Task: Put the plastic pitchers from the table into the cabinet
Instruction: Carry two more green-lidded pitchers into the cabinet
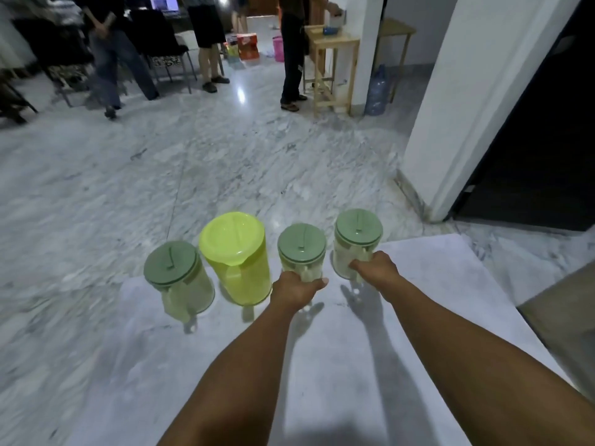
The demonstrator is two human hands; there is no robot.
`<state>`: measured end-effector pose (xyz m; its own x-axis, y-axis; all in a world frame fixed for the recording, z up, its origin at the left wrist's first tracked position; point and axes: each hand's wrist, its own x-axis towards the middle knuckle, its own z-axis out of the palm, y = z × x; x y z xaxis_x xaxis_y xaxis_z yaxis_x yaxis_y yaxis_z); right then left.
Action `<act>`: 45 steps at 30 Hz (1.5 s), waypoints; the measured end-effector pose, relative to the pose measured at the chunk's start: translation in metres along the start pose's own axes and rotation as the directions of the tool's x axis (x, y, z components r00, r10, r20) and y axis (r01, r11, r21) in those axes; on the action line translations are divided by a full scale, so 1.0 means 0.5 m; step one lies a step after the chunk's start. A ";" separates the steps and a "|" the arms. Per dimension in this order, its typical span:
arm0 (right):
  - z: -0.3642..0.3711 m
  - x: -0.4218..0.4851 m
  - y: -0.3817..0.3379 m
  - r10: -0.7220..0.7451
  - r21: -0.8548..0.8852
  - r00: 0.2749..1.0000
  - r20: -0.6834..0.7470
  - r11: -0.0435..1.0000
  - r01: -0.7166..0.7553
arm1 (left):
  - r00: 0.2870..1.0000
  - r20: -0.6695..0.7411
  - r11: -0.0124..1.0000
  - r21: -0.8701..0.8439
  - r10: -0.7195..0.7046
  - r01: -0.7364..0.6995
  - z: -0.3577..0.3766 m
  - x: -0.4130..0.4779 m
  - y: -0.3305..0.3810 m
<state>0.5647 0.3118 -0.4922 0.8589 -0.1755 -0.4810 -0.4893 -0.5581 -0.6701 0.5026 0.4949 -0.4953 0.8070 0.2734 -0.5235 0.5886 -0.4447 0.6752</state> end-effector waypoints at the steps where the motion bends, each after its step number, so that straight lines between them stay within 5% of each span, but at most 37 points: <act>1: 0.007 0.009 -0.003 0.011 0.001 1.000 -0.001 1.000 -0.011 | 1.000 -0.009 1.000 -0.007 0.006 -0.006 0.001 0.004 0.001; 9: -0.009 -0.010 -0.016 0.018 0.072 0.999 -0.051 0.997 -0.014 | 0.998 -0.057 0.994 -0.104 0.035 -0.040 -0.010 0.007 0.017; 13: -0.069 -0.082 -0.012 -0.004 0.151 0.996 -0.088 0.988 0.018 | 0.996 0.036 0.980 -0.184 0.086 -0.078 -0.043 -0.039 0.061; 24: -0.250 -0.572 0.141 0.058 0.238 0.887 -0.459 0.969 0.060 | 0.845 0.307 0.898 -0.194 0.438 -0.395 -0.019 -0.403 0.111; 29: -0.373 -0.837 0.271 0.151 0.245 0.787 -0.598 0.970 0.000 | 0.681 0.503 0.835 -0.177 0.532 -0.521 0.086 -0.628 0.153; 35: -0.539 -1.174 0.486 0.319 0.396 0.647 -0.693 0.918 -0.029 | 0.366 0.737 0.716 -0.224 0.568 -0.661 0.262 -0.952 0.206; 40: -0.653 -1.452 0.663 0.370 0.403 0.471 -0.801 0.915 -0.034 | 0.148 0.796 0.613 -0.317 0.586 -0.723 0.427 -1.261 0.214; 45: -0.762 -1.657 0.805 0.411 0.418 0.342 -0.845 0.907 -0.055 | 0.029 0.778 0.566 -0.430 0.627 -0.703 0.602 -1.529 0.209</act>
<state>-0.2864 -0.0764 -0.1479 0.2199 -0.9748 0.0381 -0.5543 -0.1570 -0.8174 -0.0674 -0.0175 -0.1810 0.3552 -0.9348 0.0036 -0.2134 -0.0774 0.9739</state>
